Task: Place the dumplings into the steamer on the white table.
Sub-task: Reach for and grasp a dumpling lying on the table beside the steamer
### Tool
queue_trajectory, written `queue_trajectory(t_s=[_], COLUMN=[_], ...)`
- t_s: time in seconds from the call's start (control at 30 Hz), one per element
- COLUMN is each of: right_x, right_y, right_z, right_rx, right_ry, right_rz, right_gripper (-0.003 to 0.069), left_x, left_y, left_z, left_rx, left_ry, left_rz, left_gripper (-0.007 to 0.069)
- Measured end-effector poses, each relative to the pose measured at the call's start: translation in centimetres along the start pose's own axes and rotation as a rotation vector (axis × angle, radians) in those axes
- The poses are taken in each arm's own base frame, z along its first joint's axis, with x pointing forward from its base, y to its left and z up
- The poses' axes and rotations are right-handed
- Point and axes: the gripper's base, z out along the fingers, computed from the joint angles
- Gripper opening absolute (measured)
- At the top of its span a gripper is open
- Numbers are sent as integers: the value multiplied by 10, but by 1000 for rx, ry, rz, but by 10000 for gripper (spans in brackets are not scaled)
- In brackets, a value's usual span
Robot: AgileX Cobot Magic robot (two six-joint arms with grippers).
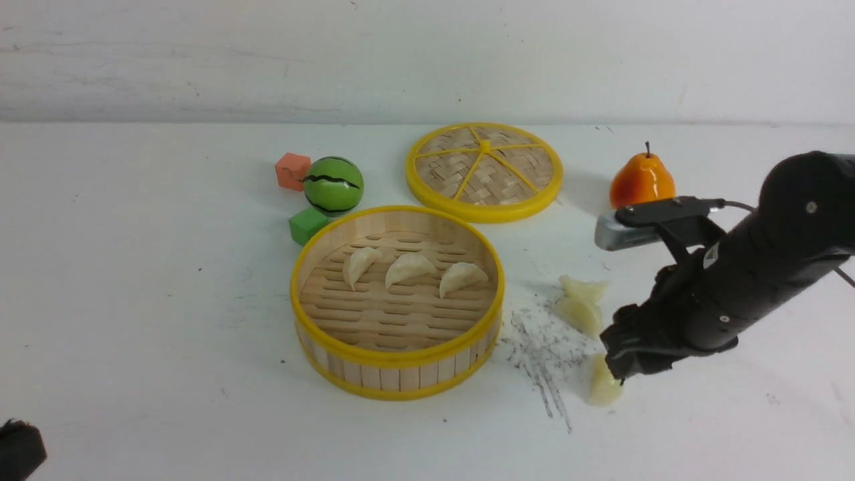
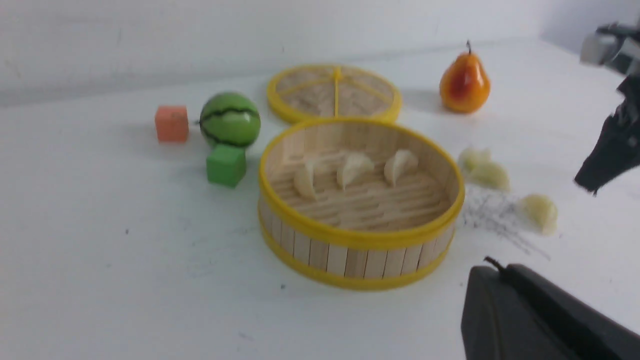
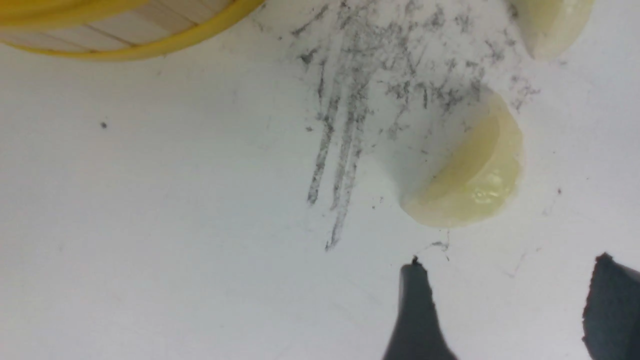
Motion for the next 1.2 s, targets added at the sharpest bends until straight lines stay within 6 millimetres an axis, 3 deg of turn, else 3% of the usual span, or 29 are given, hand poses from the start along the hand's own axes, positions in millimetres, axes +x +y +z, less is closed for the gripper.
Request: queue_trajectory(t_s=[0.17, 0.53, 1.0, 1.2], right_x=[-3, -2, -5, -6], right_y=[19, 16, 2, 2], right_z=[2, 24, 73, 78], right_rx=[106, 132, 132, 124], right_ry=[30, 94, 89, 79], right_rz=[-50, 51, 280, 294], right_gripper=[434, 435, 435, 381], left_x=[-1, 0, 2, 2], left_y=[0, -3, -2, -2], left_z=[-4, -4, -4, -4], left_rx=[4, 32, 30, 29], left_ry=[-29, -16, -1, 2], left_rz=[-3, -58, -54, -53], left_gripper=[-14, -14, -14, -14])
